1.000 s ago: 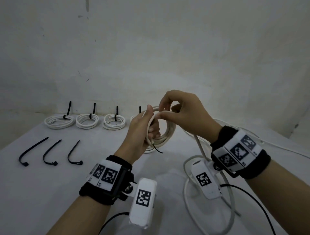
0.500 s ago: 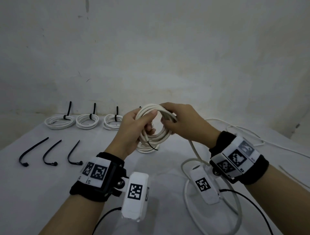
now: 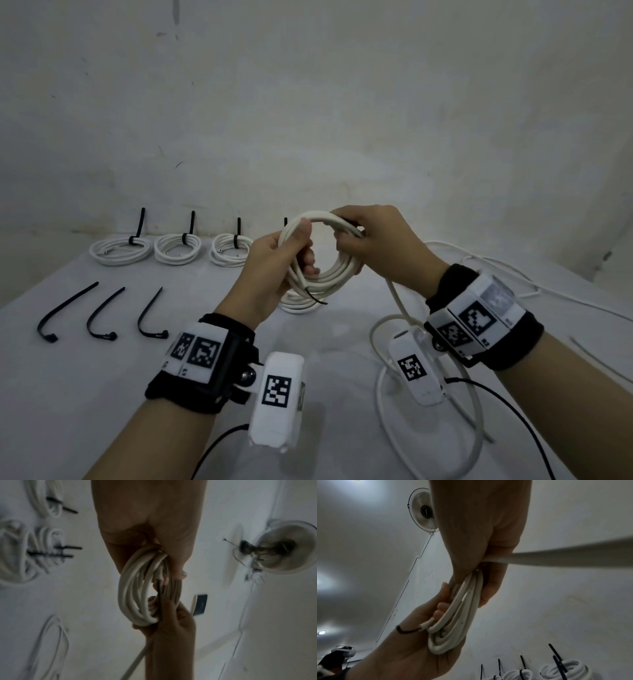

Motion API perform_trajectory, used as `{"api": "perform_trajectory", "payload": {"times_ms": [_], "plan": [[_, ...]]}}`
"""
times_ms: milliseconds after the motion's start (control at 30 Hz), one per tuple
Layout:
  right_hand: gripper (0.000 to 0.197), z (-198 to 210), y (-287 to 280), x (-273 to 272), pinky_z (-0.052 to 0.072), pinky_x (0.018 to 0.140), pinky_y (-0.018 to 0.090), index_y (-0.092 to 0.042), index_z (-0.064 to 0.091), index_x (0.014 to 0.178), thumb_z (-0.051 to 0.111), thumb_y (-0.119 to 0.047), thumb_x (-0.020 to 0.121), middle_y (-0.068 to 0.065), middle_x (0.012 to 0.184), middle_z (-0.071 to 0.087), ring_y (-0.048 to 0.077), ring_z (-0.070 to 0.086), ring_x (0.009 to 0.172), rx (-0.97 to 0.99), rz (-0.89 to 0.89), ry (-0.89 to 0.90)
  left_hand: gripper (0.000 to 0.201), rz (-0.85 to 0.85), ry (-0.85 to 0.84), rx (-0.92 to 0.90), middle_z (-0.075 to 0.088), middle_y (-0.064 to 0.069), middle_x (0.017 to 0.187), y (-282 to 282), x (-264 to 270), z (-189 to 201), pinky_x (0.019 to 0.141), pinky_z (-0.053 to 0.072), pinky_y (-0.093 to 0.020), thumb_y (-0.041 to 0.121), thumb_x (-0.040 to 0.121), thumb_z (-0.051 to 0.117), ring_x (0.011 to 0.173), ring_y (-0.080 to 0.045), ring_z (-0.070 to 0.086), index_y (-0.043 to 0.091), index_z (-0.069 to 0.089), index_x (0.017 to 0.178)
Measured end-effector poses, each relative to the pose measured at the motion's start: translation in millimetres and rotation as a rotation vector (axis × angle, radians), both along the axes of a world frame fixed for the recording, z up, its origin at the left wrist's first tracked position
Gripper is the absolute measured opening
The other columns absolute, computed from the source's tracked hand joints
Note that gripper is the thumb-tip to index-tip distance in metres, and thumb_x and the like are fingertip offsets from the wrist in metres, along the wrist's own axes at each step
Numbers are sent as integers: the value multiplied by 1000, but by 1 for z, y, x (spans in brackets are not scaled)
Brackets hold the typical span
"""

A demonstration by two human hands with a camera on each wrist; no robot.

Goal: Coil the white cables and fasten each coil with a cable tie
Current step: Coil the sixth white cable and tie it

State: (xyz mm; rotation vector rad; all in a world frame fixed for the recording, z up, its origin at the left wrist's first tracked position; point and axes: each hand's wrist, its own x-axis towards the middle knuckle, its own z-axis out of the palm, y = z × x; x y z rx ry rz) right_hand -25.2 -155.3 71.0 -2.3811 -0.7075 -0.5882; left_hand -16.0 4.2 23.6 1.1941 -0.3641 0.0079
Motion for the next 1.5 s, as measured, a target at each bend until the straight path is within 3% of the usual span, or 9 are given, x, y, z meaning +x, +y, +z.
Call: {"api": "perform_trajectory", "payload": {"times_ms": [233, 467, 600, 767, 900, 1067, 1167, 1333, 1500], "plan": [[23, -9, -2, -7, 57, 52, 33, -14, 60, 107, 67, -19, 86, 4, 72, 66, 21, 67, 54, 198, 37, 238, 38, -34, 61, -328, 27, 10, 39, -1, 5, 3, 45, 41, -16, 36, 97, 40, 33, -3, 29, 16, 36, 65], [10, -33, -47, -29, 53, 76, 31, -11, 64, 84, 60, -3, 87, 6, 75, 72, 17, 70, 74, -135, 48, 517, 41, 85, 105, -543, 27, 10, 37, 28, 22, 4, 45, 40, -14, 36, 100, 39, 32, -4, 30, 19, 34, 63], [13, -34, -61, -30, 57, 73, 37, -8, 60, 87, 51, -1, 92, 10, 73, 68, 23, 71, 74, 22, 8, 559, 40, 88, 118, -559, 28, 10, 37, 24, 21, 2, 45, 40, -14, 37, 99, 40, 32, -4, 31, 19, 35, 64], [15, -27, -75, -27, 48, 46, 23, -21, 57, 94, 49, -8, 95, 2, 67, 54, 9, 51, 44, 206, -159, 286, 39, 93, 120, -571, 28, 10, 37, 24, 20, 5, 44, 39, -14, 39, 98, 41, 32, -4, 31, 19, 37, 65], [17, -31, -80, -31, 48, 57, 26, -23, 58, 98, 56, -7, 92, 0, 78, 60, 9, 58, 63, -249, -145, -62, 37, 118, 123, -553, 28, 9, 39, 22, 19, 4, 48, 41, -15, 39, 98, 41, 34, -4, 32, 20, 38, 67], [33, -39, -62, -45, 14, 35, 23, -16, 68, 87, 77, 4, 62, 2, 74, 52, 22, 46, 41, -779, -120, -354, 37, 117, 161, -511, 30, 10, 40, 14, 18, 3, 46, 43, -16, 41, 98, 42, 35, -4, 34, 20, 40, 67], [36, -36, -46, -57, 23, 35, 23, -17, 69, 85, 74, 6, 58, 0, 75, 52, 18, 48, 51, -871, 40, -405, 35, 129, 145, -409, 33, 10, 41, 5, 13, 3, 47, 43, -16, 38, 99, 41, 36, -3, 37, 19, 41, 69], [25, -11, -12, -68, 25, 43, 22, -23, 71, 86, 48, -15, 83, -5, 81, 59, 10, 50, 62, -729, 206, -420, 39, 114, -17, -118, 42, 6, 44, -17, -4, 0, 49, 38, -21, 34, 100, 39, 40, -6, 44, 14, 42, 66], [10, 10, -5, -51, 45, 55, 29, -16, 62, 82, 67, -25, 81, -12, 76, 52, 6, 48, 63, -303, 157, -331, 36, -42, -148, 63, 62, -1, 60, -29, -21, -2, 58, 48, -26, 30, 101, 38, 58, -10, 59, 12, 61, 80]]}}
